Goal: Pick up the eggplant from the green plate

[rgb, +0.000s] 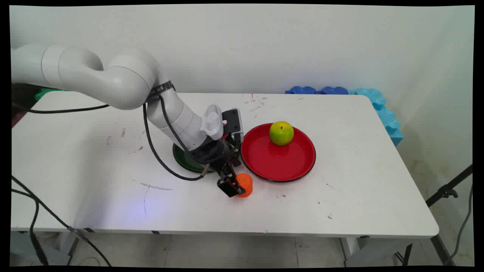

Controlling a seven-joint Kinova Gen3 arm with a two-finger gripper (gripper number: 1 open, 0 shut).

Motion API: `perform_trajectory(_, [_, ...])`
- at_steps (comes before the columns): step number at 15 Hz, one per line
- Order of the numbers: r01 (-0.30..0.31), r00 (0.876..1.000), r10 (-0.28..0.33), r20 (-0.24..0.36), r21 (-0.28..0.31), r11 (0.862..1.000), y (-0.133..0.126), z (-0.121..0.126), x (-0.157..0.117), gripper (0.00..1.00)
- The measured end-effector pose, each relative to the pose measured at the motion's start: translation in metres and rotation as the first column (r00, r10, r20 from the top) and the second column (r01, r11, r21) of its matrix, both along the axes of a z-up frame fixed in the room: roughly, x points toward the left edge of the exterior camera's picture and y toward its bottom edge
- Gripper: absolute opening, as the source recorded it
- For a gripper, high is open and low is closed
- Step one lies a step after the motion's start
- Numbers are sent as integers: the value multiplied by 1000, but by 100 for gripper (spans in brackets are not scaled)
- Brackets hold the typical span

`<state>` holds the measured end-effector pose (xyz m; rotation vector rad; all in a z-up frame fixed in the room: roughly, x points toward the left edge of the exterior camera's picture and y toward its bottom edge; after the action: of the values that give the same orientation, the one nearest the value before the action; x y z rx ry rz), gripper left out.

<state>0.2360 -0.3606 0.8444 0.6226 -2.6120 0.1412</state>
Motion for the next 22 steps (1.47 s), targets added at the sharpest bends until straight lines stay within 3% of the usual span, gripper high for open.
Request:
perform_trajectory(6, [44,998,-45,-44,-19,999,-7,25,3,100])
perform_trajectory(14, [142,987,-146,-70,-64,988,-33,81,36,100])
perform_trajectory(18, [203,977,-208,-48,-91,975,-53,102,59,100])
perform_trajectory(22, [270,963,-271,10,-103,957,-79,103,81,100])
